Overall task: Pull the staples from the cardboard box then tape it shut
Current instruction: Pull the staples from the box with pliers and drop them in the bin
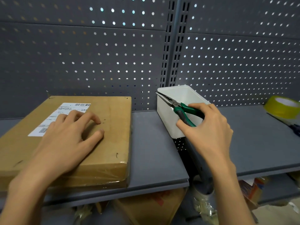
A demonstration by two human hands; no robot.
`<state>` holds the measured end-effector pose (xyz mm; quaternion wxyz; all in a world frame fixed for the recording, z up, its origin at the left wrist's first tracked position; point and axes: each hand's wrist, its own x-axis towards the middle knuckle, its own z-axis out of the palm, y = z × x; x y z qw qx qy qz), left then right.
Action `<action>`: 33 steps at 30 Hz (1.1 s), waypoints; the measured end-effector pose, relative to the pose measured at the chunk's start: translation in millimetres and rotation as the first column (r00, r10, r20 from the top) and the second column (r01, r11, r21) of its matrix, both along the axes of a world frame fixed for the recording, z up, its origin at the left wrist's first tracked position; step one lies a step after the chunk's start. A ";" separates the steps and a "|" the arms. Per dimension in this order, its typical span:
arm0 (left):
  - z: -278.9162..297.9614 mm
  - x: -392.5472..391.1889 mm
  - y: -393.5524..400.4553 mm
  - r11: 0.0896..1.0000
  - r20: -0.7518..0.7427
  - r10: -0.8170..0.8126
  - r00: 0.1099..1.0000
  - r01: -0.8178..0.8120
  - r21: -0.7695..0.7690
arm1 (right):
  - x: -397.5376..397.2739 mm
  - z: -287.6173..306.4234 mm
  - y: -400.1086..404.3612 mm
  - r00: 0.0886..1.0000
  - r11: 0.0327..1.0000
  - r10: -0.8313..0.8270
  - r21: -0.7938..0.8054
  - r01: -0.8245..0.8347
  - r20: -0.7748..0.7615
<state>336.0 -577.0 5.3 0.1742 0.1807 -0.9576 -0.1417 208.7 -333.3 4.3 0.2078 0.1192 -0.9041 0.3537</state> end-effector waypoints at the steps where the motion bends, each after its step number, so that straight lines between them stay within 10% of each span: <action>1: 0.6 0.7 1.2 1.000 -0.012 0.006 1.000 -0.006 0.002 | 0.5 1.4 -3.3 1.000 1.000 0.021 -0.001 -0.021 0.002; 33: -0.4 130.0 -64.0 0.993 -0.441 0.116 0.890 -0.118 0.022 | 98.1 22.6 -122.9 0.926 0.926 0.378 -0.016 -0.378 -0.024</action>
